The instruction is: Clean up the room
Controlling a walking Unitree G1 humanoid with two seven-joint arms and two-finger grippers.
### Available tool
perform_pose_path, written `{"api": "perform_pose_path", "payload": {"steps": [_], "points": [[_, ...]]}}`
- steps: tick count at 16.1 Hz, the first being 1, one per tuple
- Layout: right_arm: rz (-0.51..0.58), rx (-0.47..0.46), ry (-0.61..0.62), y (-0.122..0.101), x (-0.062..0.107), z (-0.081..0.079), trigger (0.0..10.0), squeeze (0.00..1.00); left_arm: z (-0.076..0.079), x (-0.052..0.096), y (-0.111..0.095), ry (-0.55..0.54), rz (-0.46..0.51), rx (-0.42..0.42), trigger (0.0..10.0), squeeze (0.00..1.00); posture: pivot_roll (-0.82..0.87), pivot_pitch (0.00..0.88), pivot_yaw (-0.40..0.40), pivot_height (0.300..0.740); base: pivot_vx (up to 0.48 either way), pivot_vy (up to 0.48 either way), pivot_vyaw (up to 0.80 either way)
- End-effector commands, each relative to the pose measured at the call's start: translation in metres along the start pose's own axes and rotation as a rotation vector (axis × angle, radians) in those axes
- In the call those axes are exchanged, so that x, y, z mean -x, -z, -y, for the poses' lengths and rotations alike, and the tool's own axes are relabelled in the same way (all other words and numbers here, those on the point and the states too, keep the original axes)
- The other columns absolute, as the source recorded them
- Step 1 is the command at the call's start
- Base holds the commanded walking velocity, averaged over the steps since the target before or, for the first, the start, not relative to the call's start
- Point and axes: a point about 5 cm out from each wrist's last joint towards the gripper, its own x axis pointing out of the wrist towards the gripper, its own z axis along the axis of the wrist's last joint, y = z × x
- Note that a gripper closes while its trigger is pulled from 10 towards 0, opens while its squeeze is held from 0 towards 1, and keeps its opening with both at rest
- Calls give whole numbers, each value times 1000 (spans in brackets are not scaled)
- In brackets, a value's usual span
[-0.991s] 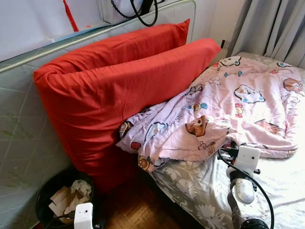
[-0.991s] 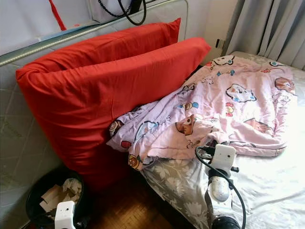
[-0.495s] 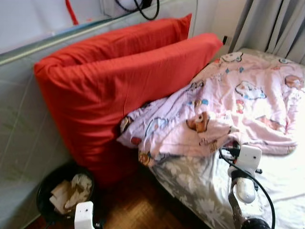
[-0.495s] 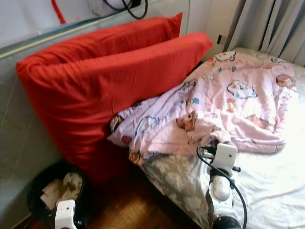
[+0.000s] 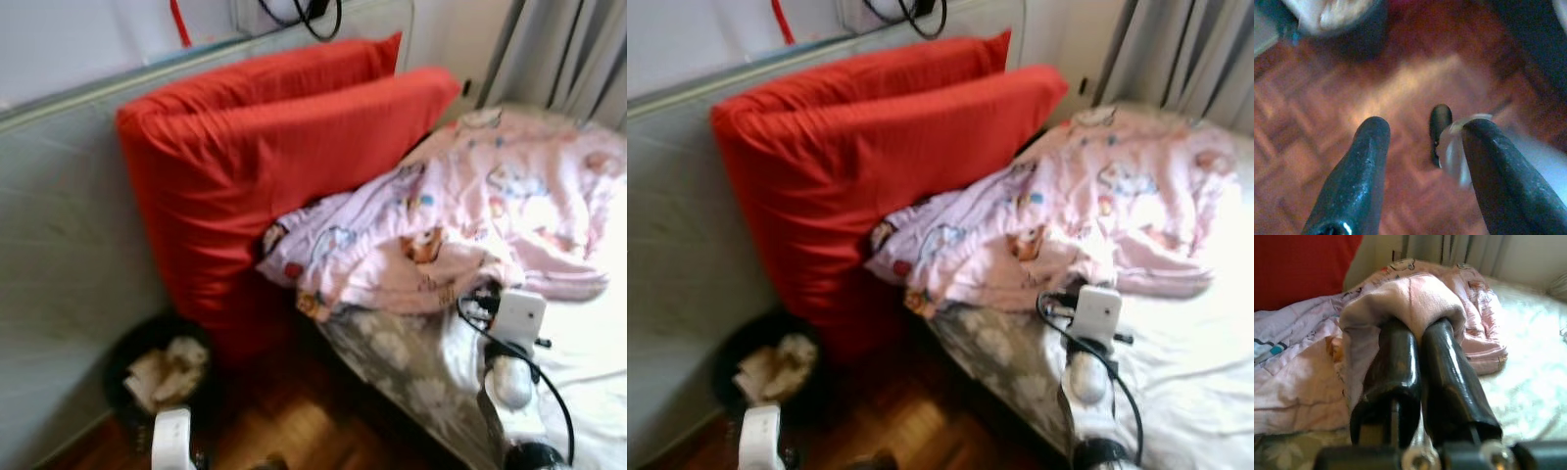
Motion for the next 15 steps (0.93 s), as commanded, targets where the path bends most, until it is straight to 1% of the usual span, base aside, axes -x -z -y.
{"api": "perform_pose_path", "payload": {"steps": [1, 3, 4, 8, 10, 12, 14, 15], "points": [[22, -2, -2, -5, -3, 0, 10000, 0, -2, -2, -9, 1, 18, -15, 10000, 0, 50, 43, 17, 740, -259, 0, 0], [49, 1, -29, -10, -4, -5, 10000, 0, -1, -2, -9, 4, 17, -21, 10000, 0, 52, 42, 15, 740, -259, 0, 0], [65, -14, -13, -13, -5, -5, 10000, 0, -1, -2, -9, 6, 17, -22, 10000, 0, 52, 40, 15, 740, -259, 0, 0], [104, -16, -9, -23, -10, -6, 10000, 0, -1, -2, -8, 9, 14, -29, 10000, 0, 49, 30, 17, 740, -261, 0, 0], [128, 5, 26, -27, -11, 0, 10000, 0, -1, -2, -7, 11, 13, -30, 10000, 0, 52, 28, 15, 740, -262, 0, 0], [153, 4, 55, -33, -14, 7, 10000, 0, -1, -2, -7, 14, 10, -39, 10000, 0, 49, 31, 16, 740, -259, 0, 0], [180, 11, 55, -39, -17, 9, 10000, 0, -1, -2, -8, 14, 11, -51, 10000, 0, 47, 38, 15, 740, -124, 0, 0], [202, 32, 39, -44, -19, 8, 10000, 0, -2, -2, -8, 9, 8, -59, 10000, 0, 48, 39, 14, 740, 0, 0, 0]]}}
